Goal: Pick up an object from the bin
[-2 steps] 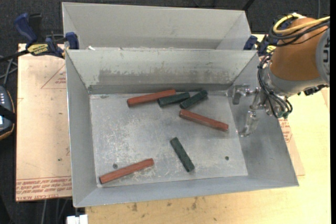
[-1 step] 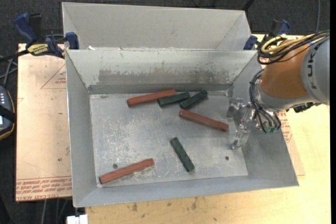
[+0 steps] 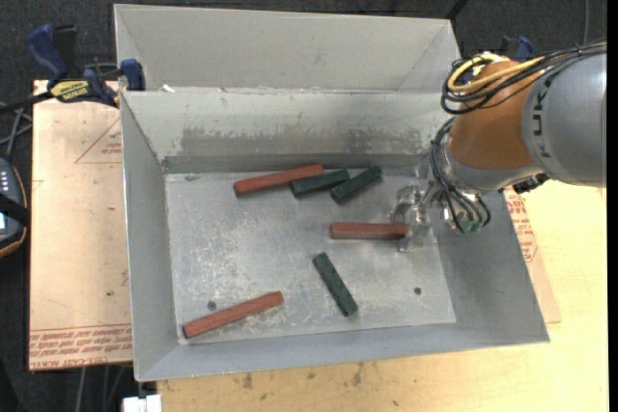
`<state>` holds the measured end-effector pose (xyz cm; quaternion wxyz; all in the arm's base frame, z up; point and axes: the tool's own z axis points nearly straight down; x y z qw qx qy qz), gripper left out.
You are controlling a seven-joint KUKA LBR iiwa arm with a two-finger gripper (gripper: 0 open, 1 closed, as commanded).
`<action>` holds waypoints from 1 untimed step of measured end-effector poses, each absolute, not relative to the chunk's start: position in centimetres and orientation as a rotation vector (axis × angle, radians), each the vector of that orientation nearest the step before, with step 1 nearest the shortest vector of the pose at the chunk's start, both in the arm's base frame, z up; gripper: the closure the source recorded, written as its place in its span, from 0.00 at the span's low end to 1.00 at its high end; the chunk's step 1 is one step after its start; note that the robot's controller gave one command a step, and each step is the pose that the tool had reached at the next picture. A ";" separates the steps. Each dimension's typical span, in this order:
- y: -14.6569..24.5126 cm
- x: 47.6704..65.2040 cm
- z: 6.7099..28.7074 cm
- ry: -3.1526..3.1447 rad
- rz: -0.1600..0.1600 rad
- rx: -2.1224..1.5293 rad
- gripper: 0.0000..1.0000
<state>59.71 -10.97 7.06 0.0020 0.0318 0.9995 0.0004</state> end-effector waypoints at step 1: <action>-11.0 59.7 7.1 3.136 0.001 0.100 1.00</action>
Offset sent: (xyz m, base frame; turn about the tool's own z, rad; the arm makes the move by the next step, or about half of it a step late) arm -0.0181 0.0029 0.1483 0.0071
